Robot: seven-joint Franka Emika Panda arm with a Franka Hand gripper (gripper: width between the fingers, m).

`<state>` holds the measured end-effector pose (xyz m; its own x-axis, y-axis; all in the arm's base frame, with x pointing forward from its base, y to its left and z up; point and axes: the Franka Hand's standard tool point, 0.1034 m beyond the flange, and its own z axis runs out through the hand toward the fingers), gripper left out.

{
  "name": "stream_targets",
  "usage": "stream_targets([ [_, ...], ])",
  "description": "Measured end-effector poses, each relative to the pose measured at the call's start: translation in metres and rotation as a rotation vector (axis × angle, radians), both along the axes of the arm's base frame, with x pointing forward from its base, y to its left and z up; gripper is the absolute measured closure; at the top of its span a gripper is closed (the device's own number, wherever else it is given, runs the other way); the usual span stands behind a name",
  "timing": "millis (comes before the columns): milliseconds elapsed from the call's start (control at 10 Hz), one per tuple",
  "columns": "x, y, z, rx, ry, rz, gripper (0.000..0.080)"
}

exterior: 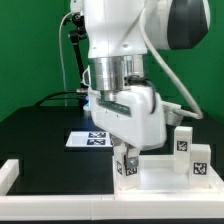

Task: Assemble square table

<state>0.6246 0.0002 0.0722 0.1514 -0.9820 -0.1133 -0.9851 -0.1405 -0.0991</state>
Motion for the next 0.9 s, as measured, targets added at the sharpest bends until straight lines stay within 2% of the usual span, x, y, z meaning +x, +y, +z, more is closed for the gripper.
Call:
stream_targets([
  [100, -0.0005, -0.0005, -0.0002, 0.044, 0.011, -0.125, 0.0512],
  [300, -0.0001, 0.0007, -0.0003, 0.094, 0.041, -0.364, 0.0511],
  [500, -0.0030, 0.0054, -0.0045, 0.079, 0.071, -0.454, 0.0510],
  [600, -0.0029, 0.0044, -0.0045, 0.078, 0.065, -0.422, 0.0509],
  [700, -0.0033, 0.0041, -0.0049, 0.057, 0.051, -0.303, 0.0509],
  [800, -0.0033, 0.0048, -0.0051, 0.021, 0.022, -0.072, 0.0289],
  [900, -0.0028, 0.0064, -0.0039, 0.002, 0.010, 0.093, 0.0289],
])
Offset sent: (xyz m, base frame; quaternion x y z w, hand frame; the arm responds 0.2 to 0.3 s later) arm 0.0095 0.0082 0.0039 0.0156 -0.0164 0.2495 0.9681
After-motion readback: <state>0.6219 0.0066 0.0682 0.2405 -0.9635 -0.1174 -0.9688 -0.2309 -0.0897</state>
